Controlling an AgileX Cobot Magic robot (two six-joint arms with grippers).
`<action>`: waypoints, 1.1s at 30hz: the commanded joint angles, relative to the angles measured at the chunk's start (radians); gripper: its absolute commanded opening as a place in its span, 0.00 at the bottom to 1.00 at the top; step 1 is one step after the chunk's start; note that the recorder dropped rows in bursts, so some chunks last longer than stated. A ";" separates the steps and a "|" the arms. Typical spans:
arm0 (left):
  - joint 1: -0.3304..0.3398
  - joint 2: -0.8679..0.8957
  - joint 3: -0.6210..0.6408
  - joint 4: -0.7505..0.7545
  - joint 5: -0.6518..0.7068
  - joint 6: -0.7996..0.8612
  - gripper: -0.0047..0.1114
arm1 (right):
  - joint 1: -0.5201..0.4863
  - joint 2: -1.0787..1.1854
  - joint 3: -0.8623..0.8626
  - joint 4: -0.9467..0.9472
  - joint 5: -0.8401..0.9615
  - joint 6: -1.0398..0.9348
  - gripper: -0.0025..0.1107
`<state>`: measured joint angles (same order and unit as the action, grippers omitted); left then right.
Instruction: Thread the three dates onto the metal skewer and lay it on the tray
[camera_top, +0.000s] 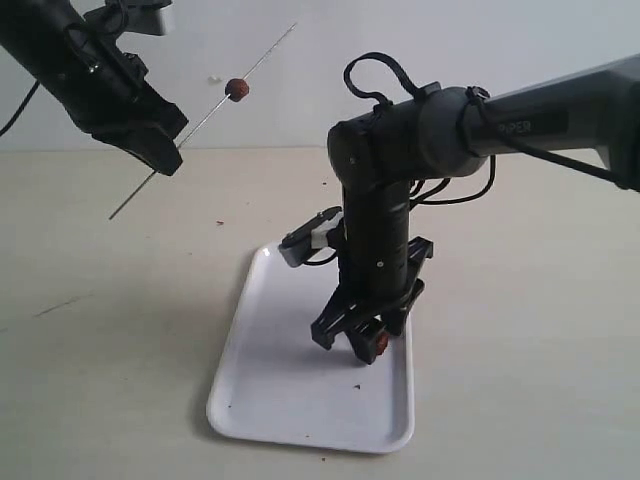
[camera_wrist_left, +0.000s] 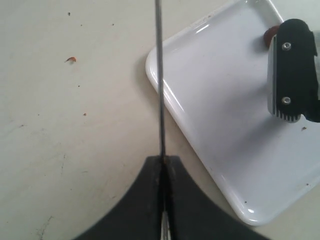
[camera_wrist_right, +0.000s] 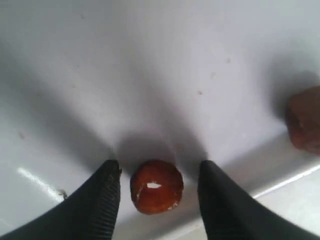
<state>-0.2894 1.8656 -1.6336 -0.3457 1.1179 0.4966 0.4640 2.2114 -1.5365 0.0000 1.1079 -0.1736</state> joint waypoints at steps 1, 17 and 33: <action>0.001 -0.002 0.002 -0.001 -0.012 0.001 0.04 | 0.001 0.026 -0.006 0.000 0.027 0.000 0.41; 0.001 -0.002 0.002 -0.001 -0.012 0.001 0.04 | 0.001 0.023 -0.006 0.000 0.025 0.009 0.33; 0.001 -0.002 0.002 -0.001 -0.001 0.001 0.04 | 0.001 0.019 -0.006 0.026 0.014 0.028 0.28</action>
<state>-0.2894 1.8656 -1.6336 -0.3457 1.1179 0.4966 0.4640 2.2219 -1.5409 0.0124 1.1411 -0.1474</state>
